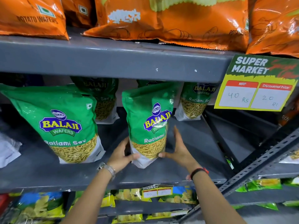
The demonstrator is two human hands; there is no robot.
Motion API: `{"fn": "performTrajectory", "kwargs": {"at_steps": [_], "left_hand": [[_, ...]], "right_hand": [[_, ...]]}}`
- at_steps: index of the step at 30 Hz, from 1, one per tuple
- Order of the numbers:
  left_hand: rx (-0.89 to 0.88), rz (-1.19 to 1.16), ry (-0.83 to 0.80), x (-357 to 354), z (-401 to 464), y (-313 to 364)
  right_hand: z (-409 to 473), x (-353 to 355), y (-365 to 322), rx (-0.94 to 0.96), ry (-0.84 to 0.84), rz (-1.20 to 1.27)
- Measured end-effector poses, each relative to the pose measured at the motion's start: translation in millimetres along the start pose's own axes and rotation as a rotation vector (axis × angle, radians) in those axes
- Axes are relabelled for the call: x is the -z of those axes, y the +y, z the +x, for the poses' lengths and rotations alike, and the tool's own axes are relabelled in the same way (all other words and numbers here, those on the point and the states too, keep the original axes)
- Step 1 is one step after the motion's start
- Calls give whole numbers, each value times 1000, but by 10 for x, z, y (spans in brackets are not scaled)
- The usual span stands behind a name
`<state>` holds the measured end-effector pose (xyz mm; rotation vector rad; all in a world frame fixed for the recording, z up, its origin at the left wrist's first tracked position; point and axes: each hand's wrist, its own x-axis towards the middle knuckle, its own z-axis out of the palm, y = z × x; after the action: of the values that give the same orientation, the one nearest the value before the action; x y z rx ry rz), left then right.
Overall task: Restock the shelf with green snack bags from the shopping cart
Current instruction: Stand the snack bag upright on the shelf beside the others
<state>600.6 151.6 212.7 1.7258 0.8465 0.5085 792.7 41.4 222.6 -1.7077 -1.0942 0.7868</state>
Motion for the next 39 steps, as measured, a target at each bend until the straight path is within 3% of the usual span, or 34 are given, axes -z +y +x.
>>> {"fn": "performTrajectory", "kwargs": {"at_steps": [3,8,15,18,21,23,25,28,33,39], "left_hand": [[-12,-112,-48,64,22,-33],[-17,-269,34,-134,-123,-160],[-6,-150,87,-193,-59,-276],[-74,-95,174,-245,-132,-255],[-117,-73,375,-250,-422,-242],[-133,-61,465,-203,-671,-235],[-143,-24,562,-83,-861,-325],[-71,51,792,373,-1325,-570],[254,97,1191,1308,-2496,-1094],[651,-146,1610,2165,-3745,-1668]], "right_hand": [[16,-12,-40,-17,-141,92],[-69,-142,-10,-77,-27,58],[-141,-279,36,-3,82,21],[-230,-349,95,20,217,51],[-436,-533,50,-25,491,58],[-621,-733,-20,57,622,14],[-733,-964,-21,154,536,22],[-764,-1489,-199,261,225,4],[-795,-2594,-669,369,-350,-107],[-919,-4228,-1085,496,-804,-222]]}}
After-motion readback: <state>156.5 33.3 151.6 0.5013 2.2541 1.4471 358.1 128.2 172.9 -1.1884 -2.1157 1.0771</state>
